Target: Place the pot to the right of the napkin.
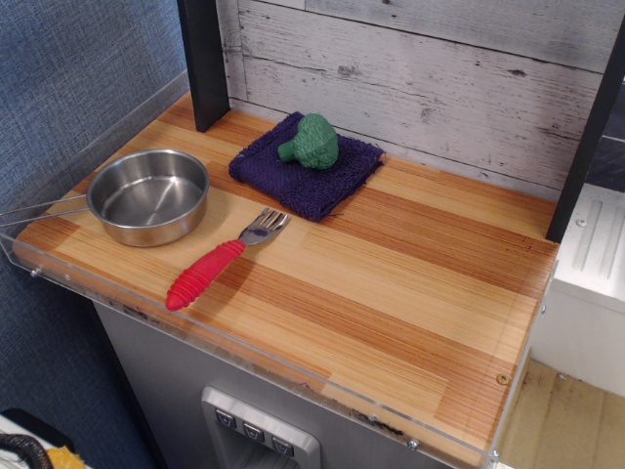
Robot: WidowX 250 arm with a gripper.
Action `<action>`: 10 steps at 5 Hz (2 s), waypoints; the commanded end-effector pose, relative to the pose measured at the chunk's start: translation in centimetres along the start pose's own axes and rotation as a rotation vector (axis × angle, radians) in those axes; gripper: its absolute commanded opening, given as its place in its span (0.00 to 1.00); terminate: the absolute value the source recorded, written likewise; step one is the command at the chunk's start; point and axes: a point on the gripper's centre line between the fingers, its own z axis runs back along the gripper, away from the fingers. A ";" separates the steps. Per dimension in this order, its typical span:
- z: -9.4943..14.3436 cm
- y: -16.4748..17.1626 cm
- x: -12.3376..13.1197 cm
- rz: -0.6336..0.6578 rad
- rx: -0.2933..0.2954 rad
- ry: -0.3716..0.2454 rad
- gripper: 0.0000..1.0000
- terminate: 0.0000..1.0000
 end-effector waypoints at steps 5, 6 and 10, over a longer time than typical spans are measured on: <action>-6.6 11.6 -9.3 -0.026 0.051 0.080 1.00 0.00; -9.2 11.6 -9.8 -0.041 0.064 0.134 1.00 0.00; -15.8 9.4 -8.7 -0.027 0.054 0.216 1.00 0.00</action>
